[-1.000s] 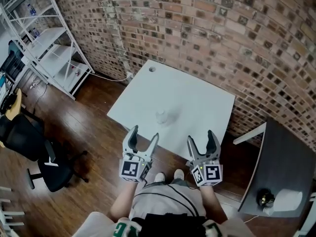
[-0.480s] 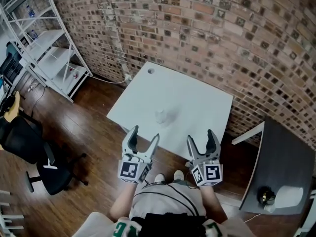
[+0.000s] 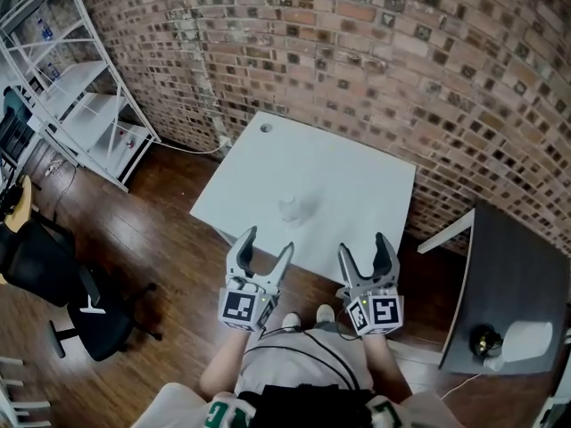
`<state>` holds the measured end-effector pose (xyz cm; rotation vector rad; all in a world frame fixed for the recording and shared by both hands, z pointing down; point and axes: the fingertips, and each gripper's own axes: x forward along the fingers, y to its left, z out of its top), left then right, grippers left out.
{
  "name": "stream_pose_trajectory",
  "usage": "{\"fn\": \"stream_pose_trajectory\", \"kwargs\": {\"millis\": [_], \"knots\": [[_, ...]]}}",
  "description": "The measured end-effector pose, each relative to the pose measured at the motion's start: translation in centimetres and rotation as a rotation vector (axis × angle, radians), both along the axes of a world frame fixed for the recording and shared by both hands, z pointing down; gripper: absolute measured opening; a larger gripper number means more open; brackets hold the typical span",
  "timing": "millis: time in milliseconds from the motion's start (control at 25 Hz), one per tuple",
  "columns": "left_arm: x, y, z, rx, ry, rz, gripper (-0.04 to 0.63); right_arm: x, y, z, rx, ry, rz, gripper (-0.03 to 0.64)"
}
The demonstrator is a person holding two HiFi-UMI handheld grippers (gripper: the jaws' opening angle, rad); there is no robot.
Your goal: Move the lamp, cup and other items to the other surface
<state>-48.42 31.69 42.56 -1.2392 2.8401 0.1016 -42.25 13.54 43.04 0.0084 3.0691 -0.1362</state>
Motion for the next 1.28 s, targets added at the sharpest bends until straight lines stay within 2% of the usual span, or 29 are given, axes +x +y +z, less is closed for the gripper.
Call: {"fn": "stream_pose_trajectory", "kwargs": {"millis": [120, 320, 440, 560, 640, 760, 920, 1040, 1120, 1200, 1280], "knots": [[0.7, -0.7, 0.0, -0.020, 0.021, 0.041, 0.337, 0.9, 0.2, -0.2, -0.008, 0.005, 0.020, 0.373], [2.0, -3.6, -0.3, -0.023, 0.024, 0.170, 0.337, 3.7, -1.0, -0.4, -0.006, 0.012, 0.116, 0.373], [3.7, -6.6, -0.5, -0.011, 0.039, 0.282, 0.337, 6.9, -2.9, -0.3, 0.029, 0.015, 0.216, 0.373], [6.0, -9.8, 1.7, -0.055, 0.015, 0.398, 0.337, 11.3, -5.6, 0.0, 0.048, 0.032, 0.335, 0.373], [8.2, -12.7, 2.0, -0.047, 0.005, 0.483, 0.337, 15.1, -7.9, 0.0, 0.047, 0.035, 0.433, 0.373], [12.0, -17.5, 1.0, -0.030, 0.024, 0.596, 0.337, 20.6, -11.6, -0.3, 0.042, 0.021, 0.567, 0.373], [17.9, -23.2, 1.3, -0.036, -0.013, 0.722, 0.337, 27.8, -14.8, -0.1, 0.043, 0.009, 0.691, 0.373], [24.9, -28.7, 0.3, -0.022, 0.013, 0.847, 0.338, 34.7, -17.4, -0.5, 0.051, 0.008, 0.782, 0.373], [29.8, -32.2, 0.7, -0.021, -0.002, 0.915, 0.337, 39.8, -19.5, -0.6, 0.067, 0.022, 0.833, 0.373], [34.5, -35.3, 1.9, -0.049, -0.021, 0.974, 0.337, 44.1, -21.1, 0.0, 0.070, 0.041, 0.878, 0.373], [39.1, -37.7, 3.1, -0.078, -0.006, 1.033, 0.339, 48.5, -22.2, 0.8, 0.047, 0.044, 0.926, 0.373]]}}
